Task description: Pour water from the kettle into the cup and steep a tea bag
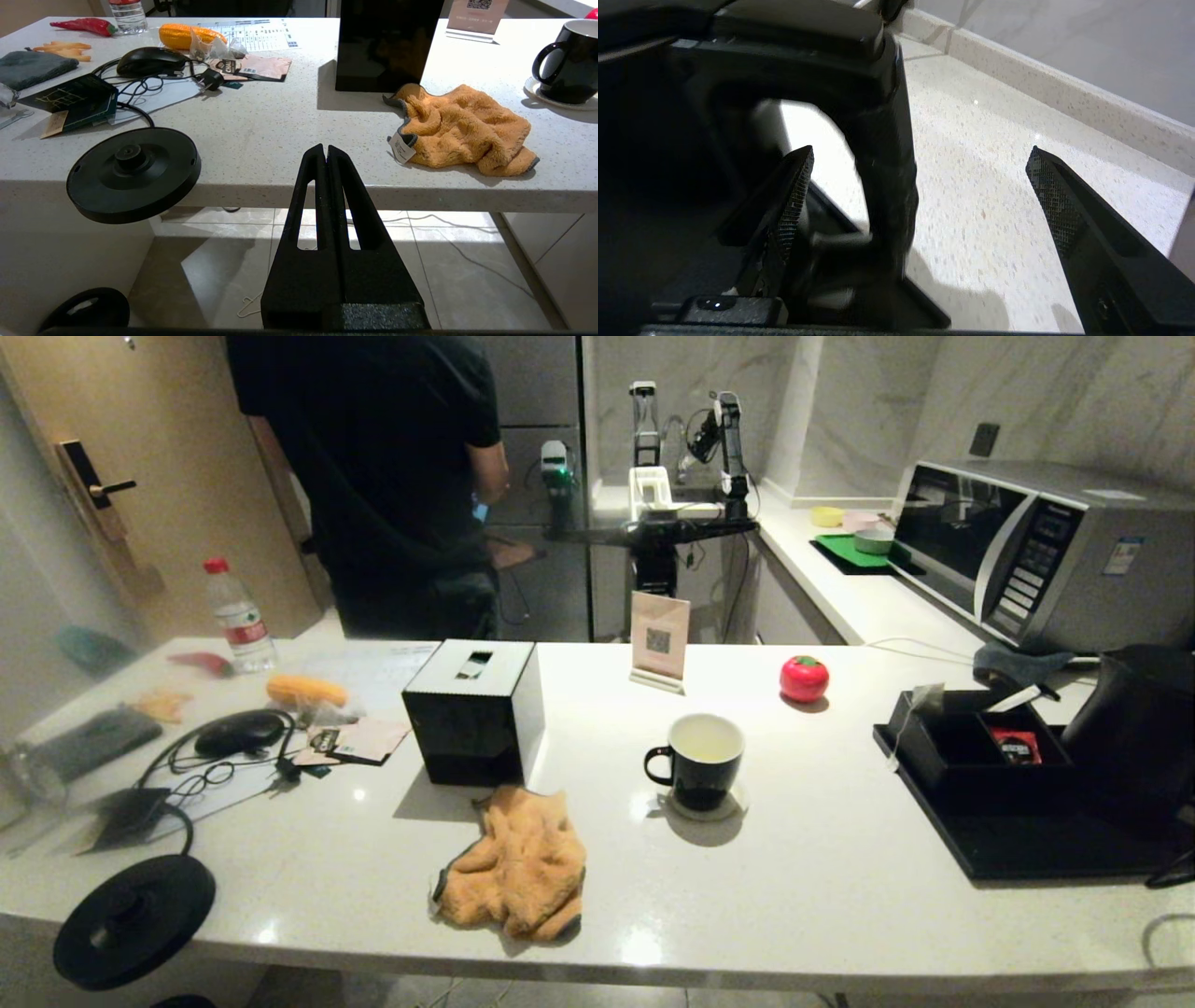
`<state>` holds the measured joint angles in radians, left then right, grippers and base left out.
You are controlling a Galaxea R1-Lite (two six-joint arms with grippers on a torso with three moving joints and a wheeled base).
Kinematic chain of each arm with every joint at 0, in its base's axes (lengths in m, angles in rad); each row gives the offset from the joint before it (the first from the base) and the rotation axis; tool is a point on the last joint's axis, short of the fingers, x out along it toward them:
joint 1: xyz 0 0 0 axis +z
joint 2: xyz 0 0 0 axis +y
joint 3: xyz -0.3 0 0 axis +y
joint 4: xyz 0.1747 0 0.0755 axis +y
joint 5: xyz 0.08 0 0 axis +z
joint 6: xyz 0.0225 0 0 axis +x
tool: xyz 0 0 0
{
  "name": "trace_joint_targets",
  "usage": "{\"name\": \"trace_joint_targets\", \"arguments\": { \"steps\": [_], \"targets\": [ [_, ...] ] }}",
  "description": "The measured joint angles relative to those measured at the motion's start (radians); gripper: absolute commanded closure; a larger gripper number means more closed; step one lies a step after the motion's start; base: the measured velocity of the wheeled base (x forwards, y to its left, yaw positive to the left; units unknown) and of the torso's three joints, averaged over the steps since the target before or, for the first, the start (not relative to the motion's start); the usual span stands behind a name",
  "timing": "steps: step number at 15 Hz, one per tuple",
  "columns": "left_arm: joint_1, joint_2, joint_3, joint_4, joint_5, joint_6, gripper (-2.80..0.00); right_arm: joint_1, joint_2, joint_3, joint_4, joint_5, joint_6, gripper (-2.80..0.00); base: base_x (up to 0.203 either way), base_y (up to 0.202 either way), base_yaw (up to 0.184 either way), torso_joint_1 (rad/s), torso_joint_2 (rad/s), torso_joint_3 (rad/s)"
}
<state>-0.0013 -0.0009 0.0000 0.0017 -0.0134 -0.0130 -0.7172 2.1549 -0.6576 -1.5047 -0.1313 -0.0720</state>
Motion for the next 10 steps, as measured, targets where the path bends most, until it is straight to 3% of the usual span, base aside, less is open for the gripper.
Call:
{"name": "trace_joint_targets", "arguments": {
  "steps": [10],
  "targets": [
    [0.0, 0.0, 0.0, 0.0, 0.0, 0.0, 0.0, -0.033, -0.149, 0.212, -0.003, -0.003, -0.045, -2.8, 0.0, 0.0, 0.0, 0.0, 0.0, 0.0]
  ]
}}
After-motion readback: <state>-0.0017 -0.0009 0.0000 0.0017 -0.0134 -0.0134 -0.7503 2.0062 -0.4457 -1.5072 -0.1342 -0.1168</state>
